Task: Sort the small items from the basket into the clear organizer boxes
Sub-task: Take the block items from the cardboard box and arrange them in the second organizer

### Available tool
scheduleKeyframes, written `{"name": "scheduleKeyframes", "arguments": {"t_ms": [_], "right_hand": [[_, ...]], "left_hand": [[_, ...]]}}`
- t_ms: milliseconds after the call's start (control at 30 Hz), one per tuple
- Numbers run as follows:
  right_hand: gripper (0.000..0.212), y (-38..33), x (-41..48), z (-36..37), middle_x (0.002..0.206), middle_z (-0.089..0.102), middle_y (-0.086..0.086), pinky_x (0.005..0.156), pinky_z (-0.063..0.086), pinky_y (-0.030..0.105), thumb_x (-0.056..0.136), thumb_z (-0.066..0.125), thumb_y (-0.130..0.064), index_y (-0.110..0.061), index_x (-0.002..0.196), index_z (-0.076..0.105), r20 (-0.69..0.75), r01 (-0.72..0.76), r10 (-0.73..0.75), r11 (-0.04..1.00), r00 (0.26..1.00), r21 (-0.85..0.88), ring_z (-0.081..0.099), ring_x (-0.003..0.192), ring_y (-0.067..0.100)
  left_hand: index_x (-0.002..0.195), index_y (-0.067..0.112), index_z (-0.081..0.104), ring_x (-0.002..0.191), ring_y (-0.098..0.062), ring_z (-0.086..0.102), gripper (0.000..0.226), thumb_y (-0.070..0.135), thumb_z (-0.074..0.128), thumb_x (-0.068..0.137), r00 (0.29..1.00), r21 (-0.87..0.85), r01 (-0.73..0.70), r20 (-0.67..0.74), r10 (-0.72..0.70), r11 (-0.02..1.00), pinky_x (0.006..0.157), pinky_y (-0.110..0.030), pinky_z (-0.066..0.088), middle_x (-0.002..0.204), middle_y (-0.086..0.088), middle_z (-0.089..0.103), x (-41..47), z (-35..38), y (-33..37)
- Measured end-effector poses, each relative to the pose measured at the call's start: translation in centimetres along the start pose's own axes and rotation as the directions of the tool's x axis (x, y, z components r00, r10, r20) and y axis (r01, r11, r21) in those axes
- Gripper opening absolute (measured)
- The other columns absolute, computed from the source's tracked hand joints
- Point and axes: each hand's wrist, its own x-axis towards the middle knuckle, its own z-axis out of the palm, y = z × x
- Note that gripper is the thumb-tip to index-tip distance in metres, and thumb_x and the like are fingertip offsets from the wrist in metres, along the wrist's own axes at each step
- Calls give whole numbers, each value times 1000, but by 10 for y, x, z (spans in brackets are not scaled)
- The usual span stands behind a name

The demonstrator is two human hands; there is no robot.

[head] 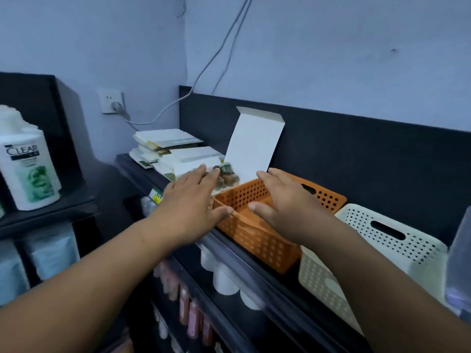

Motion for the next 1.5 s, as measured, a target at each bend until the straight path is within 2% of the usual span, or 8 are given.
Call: {"name": "scheduleKeyframes", "arguments": {"t_ms": [233, 500, 600, 733, 1000, 1133, 1233, 1500], "right_hand": [[72, 8, 78, 14, 161, 11, -3, 117, 22, 38, 95, 48, -51, -26, 154, 14, 116, 44, -38, 998, 993, -51, 15, 147, 19], [65, 17, 152, 33, 159, 20, -6, 114, 29, 34, 94, 54, -44, -30, 150, 25, 170, -95, 103, 994, 980, -53, 28, 142, 16], [63, 18, 169, 40, 156, 26, -8, 114, 30, 33, 92, 58, -43, -33, 148, 30, 165, -158, 169, 984, 972, -80, 32, 139, 14], [62, 16, 187, 50, 151, 35, -11, 108, 37, 27, 90, 64, -38, -31, 145, 37, 134, -230, 242, 968, 961, -97, 40, 133, 10], [59, 4, 203, 66, 140, 45, -12, 94, 42, 24, 87, 69, -34, -36, 140, 42, 194, -341, 355, 935, 915, -99, 47, 124, 10], [61, -2, 213, 71, 138, 50, -9, 94, 42, 25, 85, 72, -30, -35, 139, 44, 226, -379, 397, 918, 890, -117, 49, 124, 13], [60, -4, 223, 77, 133, 55, -8, 93, 46, 29, 83, 73, -32, -32, 137, 47, 278, -366, 410, 910, 869, -197, 53, 117, 14], [72, -10, 251, 89, 134, 52, -3, 93, 49, 34, 79, 75, -40, -25, 141, 43, 464, -249, 466, 855, 753, -455, 53, 118, 21]], "left_hand": [[153, 25, 9, 146, -21, 14, 82, 53, 52, 89, 997, -135, 67, 52, -60, 989, 117, -37, 20, 160, -2, 6, 61, 18, -45], [142, 31, 37, 128, -16, 43, 55, 36, 58, 91, 966, -267, -79, 218, 140, 960, 103, -30, 37, 145, 4, 43, 160, 48, -89], [140, 36, 39, 124, -10, 47, 57, 37, 62, 88, 873, -330, -142, 403, 275, 933, 97, -25, 39, 143, 11, 45, 193, 66, -99], [132, 37, 50, 118, -5, 49, 55, 41, 69, 81, 683, -417, -198, 591, 430, 887, 99, -29, 44, 134, 14, 51, 222, 90, -105], [110, 38, 64, 94, -3, 59, 49, 54, 77, 65, 441, -505, -253, 699, 563, 825, 92, -30, 49, 101, 17, 62, 244, 105, -115], [93, 25, 70, 95, -17, 65, 27, 38, 75, 69, 463, -570, -244, 643, 610, 785, 85, -34, 51, 95, 2, 70, 252, 110, -121], [103, 28, 66, 95, -14, 64, 32, 38, 69, 73, 538, -561, -241, 602, 590, 792, 90, -35, 53, 103, 6, 67, 263, 115, -128], [117, 31, 56, 104, -10, 56, 52, 45, 74, 71, 610, -595, -174, 560, 560, 785, 93, -31, 49, 115, 9, 56, 267, 124, -145]]}}
